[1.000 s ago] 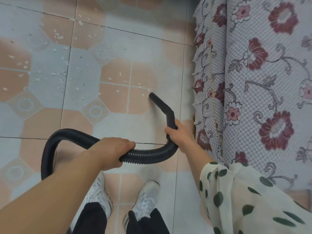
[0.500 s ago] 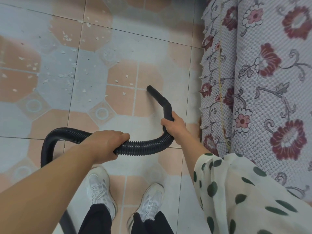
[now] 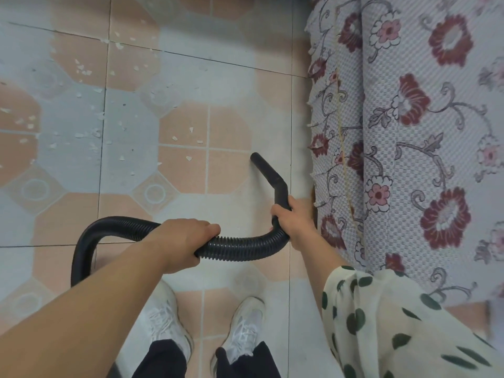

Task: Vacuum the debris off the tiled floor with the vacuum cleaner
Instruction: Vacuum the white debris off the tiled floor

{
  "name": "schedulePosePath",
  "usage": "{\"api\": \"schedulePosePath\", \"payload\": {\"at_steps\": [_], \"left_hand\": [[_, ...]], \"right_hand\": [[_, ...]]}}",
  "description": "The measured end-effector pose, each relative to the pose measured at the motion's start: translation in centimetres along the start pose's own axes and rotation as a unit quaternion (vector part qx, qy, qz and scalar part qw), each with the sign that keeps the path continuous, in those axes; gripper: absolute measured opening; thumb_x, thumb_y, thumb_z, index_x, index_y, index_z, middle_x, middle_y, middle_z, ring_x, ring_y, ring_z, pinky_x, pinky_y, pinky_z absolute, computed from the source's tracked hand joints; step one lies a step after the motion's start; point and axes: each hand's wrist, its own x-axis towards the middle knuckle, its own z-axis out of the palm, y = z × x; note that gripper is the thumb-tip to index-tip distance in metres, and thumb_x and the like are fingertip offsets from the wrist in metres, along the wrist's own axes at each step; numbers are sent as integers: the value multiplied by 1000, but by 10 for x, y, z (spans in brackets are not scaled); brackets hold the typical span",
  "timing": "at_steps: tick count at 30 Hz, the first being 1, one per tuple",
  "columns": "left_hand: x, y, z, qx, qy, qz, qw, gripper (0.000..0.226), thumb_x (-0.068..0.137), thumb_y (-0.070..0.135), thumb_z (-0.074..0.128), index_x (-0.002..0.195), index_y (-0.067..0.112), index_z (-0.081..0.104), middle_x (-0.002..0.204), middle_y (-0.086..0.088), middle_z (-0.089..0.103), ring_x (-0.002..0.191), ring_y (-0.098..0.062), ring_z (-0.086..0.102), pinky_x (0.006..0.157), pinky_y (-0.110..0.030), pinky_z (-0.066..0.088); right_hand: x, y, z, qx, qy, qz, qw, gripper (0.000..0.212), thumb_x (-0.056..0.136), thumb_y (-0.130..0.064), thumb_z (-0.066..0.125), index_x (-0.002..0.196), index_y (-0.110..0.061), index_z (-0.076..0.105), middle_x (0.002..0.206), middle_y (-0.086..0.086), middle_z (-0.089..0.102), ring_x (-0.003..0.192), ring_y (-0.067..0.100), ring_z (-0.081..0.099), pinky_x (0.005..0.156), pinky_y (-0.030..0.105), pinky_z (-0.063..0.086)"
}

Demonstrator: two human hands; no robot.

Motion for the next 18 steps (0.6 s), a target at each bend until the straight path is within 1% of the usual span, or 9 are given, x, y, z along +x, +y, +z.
{"api": "schedulePosePath", "payload": {"at_steps": [5, 9, 10, 13, 18], "left_hand": [[-10, -19, -10, 11, 15, -18, 1000, 25, 83, 15, 48, 90, 30, 29, 84, 11, 41, 79, -15, 45, 61, -28, 34], [-7, -41, -36, 14, 47, -39, 998, 27, 82, 14, 49, 92, 30, 29, 82, 11, 39, 79, -15, 45, 61, -28, 34], [-4, -45, -42, 17, 55, -44, 997, 28, 82, 13, 49, 92, 30, 29, 83, 11, 40, 79, -15, 44, 59, -28, 33], [10, -62, -63, 24, 81, -63, 994, 30, 83, 13, 49, 93, 31, 26, 88, 10, 41, 79, -15, 41, 50, -25, 24], [49, -84, -91, 5, 106, -94, 990, 28, 84, 13, 52, 104, 26, 38, 91, 8, 44, 80, -15, 44, 51, -26, 27]], "right_hand": [[-5, -17, 20, 17, -6, 9, 1000, 30, 85, -11, 57, 115, -15, 54, 91, 11, 56, 76, 26, 57, 65, 35, 53], [1, -49, 33, 36, 9, 6, 999, 26, 87, -9, 55, 113, -9, 56, 85, 6, 55, 70, 19, 55, 56, 29, 49], [6, -57, 35, 42, 13, 4, 999, 26, 87, -9, 55, 113, -8, 56, 85, 6, 55, 70, 19, 54, 56, 29, 49], [28, -89, 41, 42, 24, -19, 999, 26, 86, -10, 56, 111, -9, 55, 90, 9, 56, 73, 21, 54, 61, 32, 49], [80, -147, 40, -4, 31, -75, 997, 28, 87, -13, 57, 114, -12, 52, 95, 8, 56, 76, 21, 55, 64, 33, 50]]}}
